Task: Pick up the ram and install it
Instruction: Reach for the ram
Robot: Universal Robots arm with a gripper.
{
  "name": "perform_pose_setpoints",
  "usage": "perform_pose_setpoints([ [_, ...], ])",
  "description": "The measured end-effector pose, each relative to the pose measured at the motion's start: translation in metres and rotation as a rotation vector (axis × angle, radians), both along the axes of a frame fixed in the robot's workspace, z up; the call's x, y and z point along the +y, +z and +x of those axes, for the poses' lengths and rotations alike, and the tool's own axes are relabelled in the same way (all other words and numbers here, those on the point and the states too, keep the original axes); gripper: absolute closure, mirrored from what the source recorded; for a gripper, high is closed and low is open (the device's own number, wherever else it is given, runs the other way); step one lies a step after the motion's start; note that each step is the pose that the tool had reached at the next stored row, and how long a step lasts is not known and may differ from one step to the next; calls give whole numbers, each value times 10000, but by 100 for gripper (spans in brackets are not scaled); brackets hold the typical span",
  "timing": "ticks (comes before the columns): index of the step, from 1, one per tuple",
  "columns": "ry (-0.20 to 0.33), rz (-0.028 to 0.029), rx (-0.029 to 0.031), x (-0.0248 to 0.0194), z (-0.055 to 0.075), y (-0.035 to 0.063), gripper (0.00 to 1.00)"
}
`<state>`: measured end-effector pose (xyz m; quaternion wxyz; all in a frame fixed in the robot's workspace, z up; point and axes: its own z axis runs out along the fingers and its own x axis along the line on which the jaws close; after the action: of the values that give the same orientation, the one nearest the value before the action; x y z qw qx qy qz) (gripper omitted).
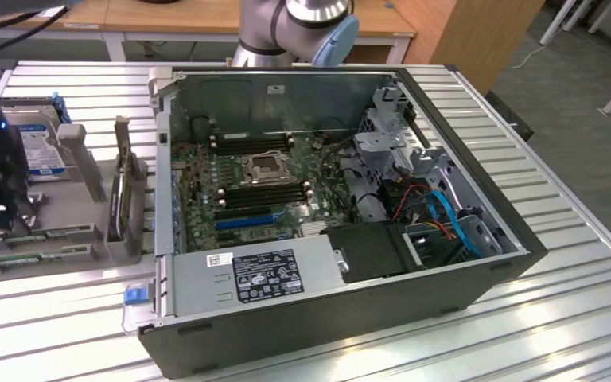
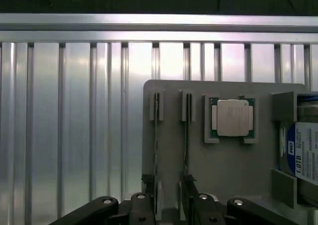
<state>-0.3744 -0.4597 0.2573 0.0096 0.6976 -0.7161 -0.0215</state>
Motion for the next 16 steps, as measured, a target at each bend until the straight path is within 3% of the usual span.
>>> perform_pose_setpoints([
  [2, 1, 0, -1, -76, -9, -36, 65],
  [16, 1, 0, 0, -63, -38, -291, 65],
])
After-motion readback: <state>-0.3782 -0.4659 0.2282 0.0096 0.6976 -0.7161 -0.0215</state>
